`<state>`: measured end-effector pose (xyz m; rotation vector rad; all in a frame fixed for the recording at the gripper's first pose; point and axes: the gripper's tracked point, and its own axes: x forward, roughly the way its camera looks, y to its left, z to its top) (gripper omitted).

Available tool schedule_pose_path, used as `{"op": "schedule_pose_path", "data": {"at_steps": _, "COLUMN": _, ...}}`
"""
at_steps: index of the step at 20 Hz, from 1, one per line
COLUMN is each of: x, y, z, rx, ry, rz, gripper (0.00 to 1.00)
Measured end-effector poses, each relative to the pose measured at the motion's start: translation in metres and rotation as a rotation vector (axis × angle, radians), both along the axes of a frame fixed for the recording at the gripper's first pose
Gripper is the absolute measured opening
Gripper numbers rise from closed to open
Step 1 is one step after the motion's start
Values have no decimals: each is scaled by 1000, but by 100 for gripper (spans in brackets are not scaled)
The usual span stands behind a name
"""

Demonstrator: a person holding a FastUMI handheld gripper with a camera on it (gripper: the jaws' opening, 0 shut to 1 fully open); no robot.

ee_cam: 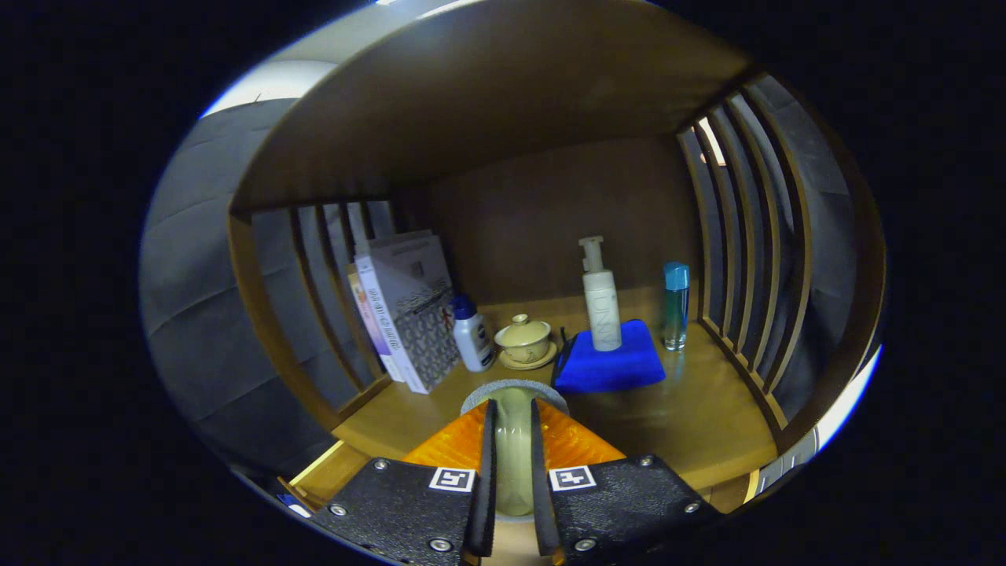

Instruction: Pull open the drawer, take out the items inside it, and place them on the countertop above the cabinet.

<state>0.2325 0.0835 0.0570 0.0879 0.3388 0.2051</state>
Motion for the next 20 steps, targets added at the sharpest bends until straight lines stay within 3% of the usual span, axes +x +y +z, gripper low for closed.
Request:
{"op": "schedule_pose_path", "data": {"at_steps": 10, "x": 32, "y": -15, "z": -56, "rx": -4, "ry": 157, "rz": -94, "gripper": 28}}
{"op": "schedule_pose_path", "data": {"at_steps": 14, "x": 20, "y": -17, "z": -57, "rx": 2, "ry": 138, "rz": -108, "gripper": 80}}
{"op": "schedule_pose_path", "data": {"at_steps": 16, "x": 9, "y": -18, "z": -46, "rx": 9, "ry": 87, "rz": -108, "gripper": 94}}
{"op": "schedule_pose_path", "data": {"at_steps": 20, "x": -22, "y": -21, "z": -7, "rx": 2, "ry": -75, "rz": -96, "gripper": 95}}
